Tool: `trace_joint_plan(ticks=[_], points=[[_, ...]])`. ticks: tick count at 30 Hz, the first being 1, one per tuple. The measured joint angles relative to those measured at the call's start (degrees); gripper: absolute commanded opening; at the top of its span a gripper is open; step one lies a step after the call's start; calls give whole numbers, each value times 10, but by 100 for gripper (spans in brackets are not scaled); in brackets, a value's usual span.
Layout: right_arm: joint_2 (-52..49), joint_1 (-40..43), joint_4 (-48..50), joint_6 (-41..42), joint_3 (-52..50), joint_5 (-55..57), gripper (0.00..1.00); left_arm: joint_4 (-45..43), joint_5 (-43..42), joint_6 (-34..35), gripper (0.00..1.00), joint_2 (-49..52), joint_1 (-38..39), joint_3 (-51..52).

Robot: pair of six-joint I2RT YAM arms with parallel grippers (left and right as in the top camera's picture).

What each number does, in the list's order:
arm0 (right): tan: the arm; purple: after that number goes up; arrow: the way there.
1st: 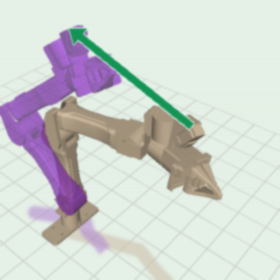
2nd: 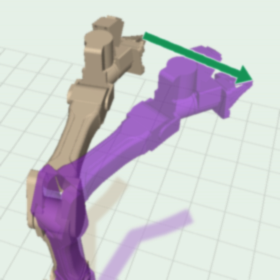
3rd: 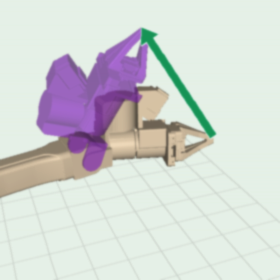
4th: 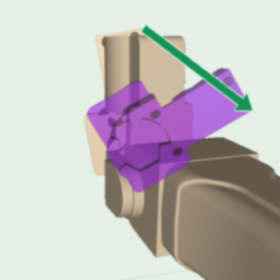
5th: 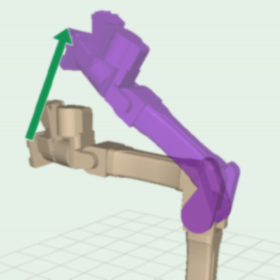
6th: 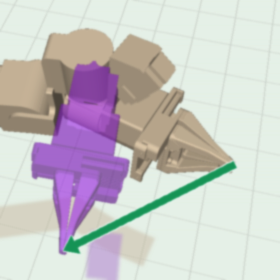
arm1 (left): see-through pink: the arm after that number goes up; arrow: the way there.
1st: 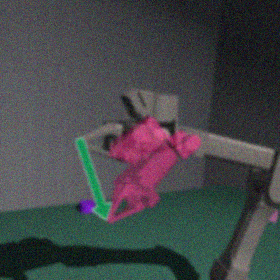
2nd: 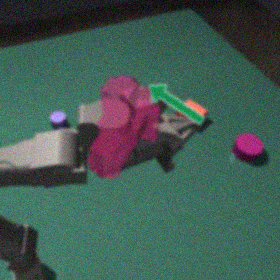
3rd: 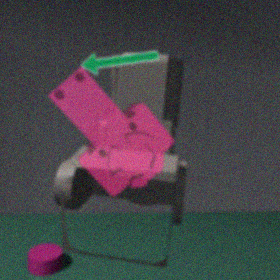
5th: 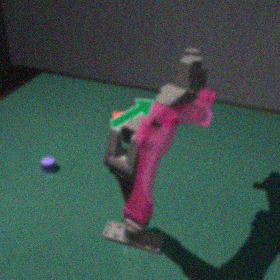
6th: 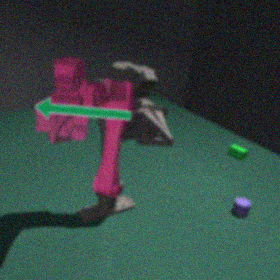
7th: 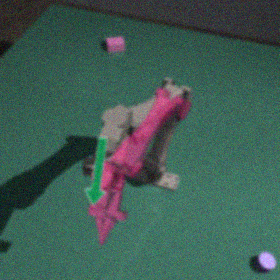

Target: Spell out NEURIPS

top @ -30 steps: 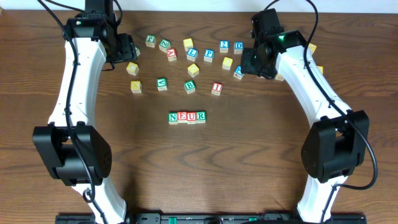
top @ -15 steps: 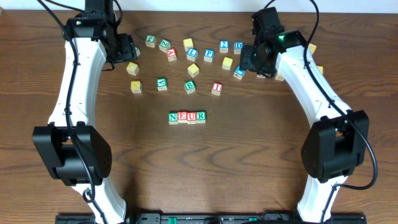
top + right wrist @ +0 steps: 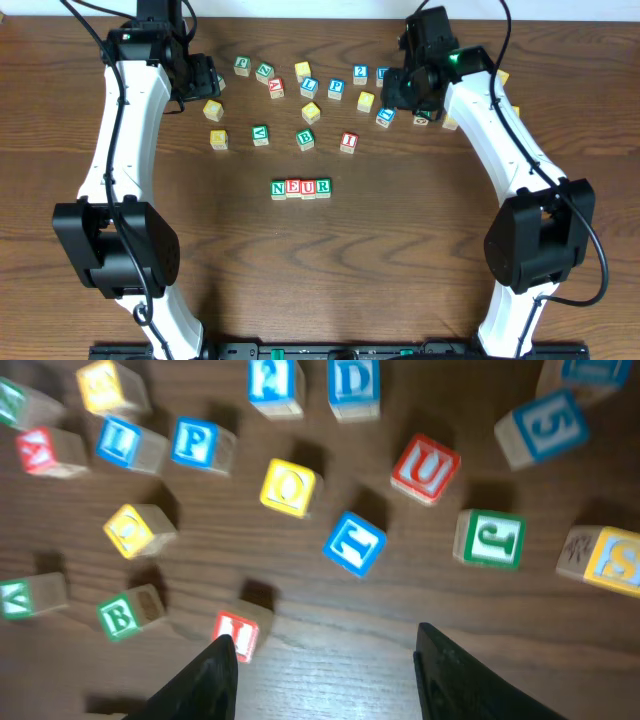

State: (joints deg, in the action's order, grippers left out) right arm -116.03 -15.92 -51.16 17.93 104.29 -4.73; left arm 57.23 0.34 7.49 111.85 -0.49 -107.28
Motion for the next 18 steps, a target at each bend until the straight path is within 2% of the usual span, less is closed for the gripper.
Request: trace_joint_plan(ticks=[18], points=[[0,0,9,-13,19,14,54,0,0,0,75,0,0,0]])
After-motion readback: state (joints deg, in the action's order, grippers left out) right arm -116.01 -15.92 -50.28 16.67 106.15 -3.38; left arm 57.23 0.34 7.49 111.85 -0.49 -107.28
